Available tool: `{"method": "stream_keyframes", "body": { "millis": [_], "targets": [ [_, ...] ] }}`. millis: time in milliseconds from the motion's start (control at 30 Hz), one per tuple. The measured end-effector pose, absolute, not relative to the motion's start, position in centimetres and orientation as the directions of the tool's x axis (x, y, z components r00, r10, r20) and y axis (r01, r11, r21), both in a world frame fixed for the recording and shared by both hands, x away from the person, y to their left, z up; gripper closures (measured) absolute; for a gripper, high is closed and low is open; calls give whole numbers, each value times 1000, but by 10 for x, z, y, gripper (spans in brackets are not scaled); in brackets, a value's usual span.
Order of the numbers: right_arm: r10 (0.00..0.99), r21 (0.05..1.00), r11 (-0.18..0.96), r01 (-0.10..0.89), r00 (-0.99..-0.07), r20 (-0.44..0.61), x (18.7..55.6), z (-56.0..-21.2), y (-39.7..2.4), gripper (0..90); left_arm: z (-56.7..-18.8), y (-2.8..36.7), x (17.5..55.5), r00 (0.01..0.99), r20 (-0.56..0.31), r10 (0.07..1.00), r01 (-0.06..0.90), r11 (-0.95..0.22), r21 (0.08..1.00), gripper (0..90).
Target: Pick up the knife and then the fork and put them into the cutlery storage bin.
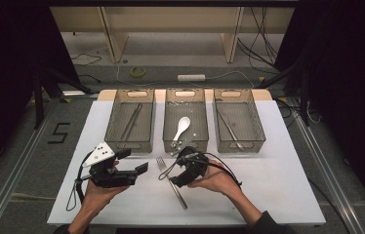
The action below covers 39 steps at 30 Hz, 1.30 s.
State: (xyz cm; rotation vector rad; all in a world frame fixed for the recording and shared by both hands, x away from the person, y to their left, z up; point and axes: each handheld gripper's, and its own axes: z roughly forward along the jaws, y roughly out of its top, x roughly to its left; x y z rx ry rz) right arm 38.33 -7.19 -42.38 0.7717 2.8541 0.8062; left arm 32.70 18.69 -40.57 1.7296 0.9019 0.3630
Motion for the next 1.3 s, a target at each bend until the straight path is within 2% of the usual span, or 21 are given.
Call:
{"method": "stream_keyframes", "body": {
  "millis": [300, 900, 1300],
  "targets": [
    [472, 467, 770, 434, -881, 40, 380, -438, -61, 345, -406, 187, 327, 664, -193, 722, 388, -112, 915, 157],
    [466, 398, 805, 440, -884, 34, 382, -458, -49, 540, -406, 188, 326, 659, -191, 727, 385, -108, 916, 157],
    [444, 366, 828, 424, -896, 34, 382, -463, -43, 609, -406, 189, 325, 661, -189, 727, 382, -108, 918, 157]
  ]
}}
